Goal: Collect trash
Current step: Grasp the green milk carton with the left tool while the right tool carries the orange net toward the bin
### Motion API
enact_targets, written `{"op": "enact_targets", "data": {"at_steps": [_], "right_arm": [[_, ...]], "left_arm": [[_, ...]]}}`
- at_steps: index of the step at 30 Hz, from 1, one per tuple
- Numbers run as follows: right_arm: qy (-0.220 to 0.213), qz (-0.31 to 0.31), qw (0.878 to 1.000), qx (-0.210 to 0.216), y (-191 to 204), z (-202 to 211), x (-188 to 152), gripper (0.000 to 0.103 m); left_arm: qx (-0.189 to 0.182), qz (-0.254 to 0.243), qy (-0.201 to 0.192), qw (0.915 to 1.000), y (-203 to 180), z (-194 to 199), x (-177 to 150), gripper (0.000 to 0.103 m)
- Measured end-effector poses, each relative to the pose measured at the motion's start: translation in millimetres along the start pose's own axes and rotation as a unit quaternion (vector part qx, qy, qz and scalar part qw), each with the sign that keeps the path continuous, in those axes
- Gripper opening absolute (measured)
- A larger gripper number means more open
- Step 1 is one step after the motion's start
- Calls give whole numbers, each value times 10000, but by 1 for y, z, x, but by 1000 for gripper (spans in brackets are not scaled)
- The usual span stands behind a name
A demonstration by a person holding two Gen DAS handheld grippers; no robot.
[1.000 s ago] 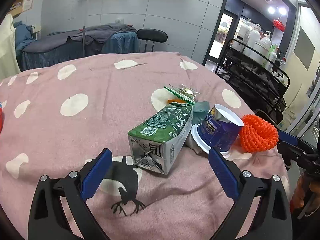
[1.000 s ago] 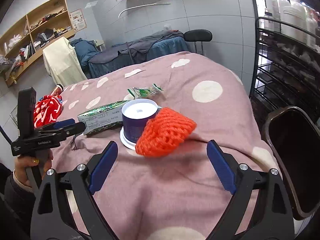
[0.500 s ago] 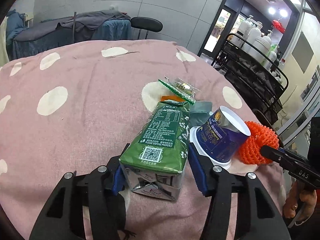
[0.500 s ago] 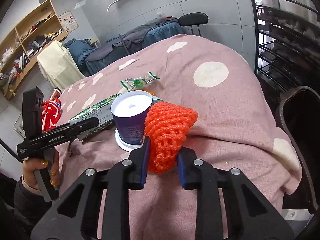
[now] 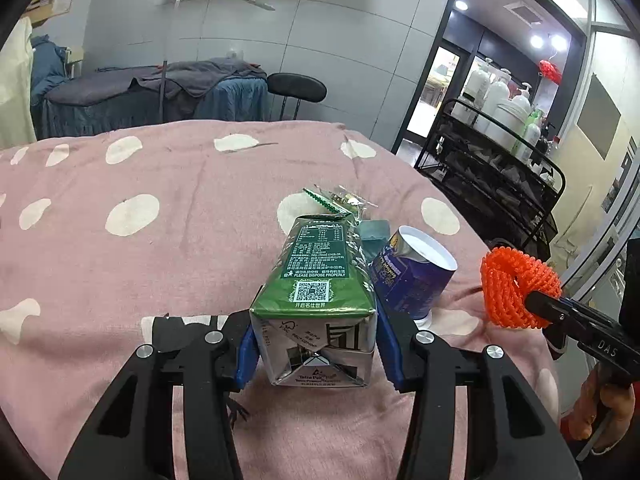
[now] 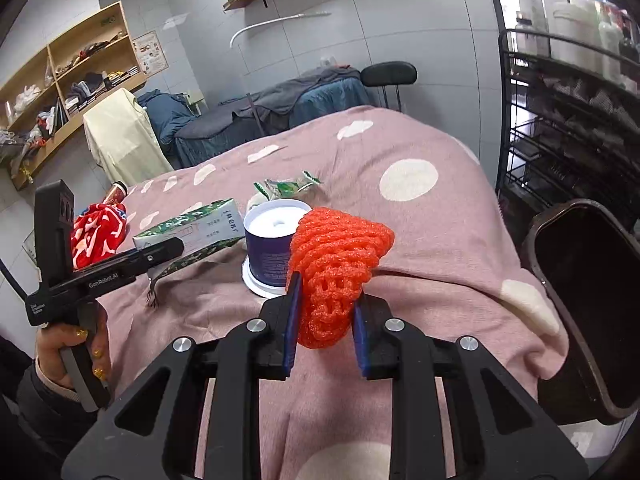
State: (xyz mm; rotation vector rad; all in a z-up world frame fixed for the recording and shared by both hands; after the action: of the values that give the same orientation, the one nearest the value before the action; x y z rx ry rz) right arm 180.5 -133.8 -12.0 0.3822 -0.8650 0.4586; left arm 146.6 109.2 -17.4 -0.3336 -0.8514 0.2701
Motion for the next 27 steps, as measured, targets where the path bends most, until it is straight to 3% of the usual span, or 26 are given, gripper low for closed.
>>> {"op": "enact_targets", "data": {"at_steps": [6, 13, 20, 27], "right_arm": [[-395, 113, 9990, -169, -2, 32, -6, 24], [-808, 169, 9946, -629, -15, 71, -14, 24], [-934, -49, 9886, -1180, -53, 101, -25, 24], [-738, -477, 9790, -1841, -105, 116, -44, 24]], "left_arm": [[-99, 8, -398, 9992, -14, 33, -3, 48], [-659, -244, -768, 9946, -59, 56, -4, 48], [-1182, -642, -576, 9892, -112, 38, -14, 49], [-1684, -973, -241, 9806, -161, 13, -29, 49]]}}
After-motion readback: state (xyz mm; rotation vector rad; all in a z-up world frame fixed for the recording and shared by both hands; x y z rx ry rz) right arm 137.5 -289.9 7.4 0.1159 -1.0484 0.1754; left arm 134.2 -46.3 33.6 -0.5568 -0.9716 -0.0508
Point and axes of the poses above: each gripper's, at about its wrist camera, not at the fingertips, and z roughly against the way its jaws point, y to its left, x to its top, the point moved 1 cm from there along -z, roughly the way its jaws point, and after that the axes turned 11 degrees about z, right-handed, at the moved point
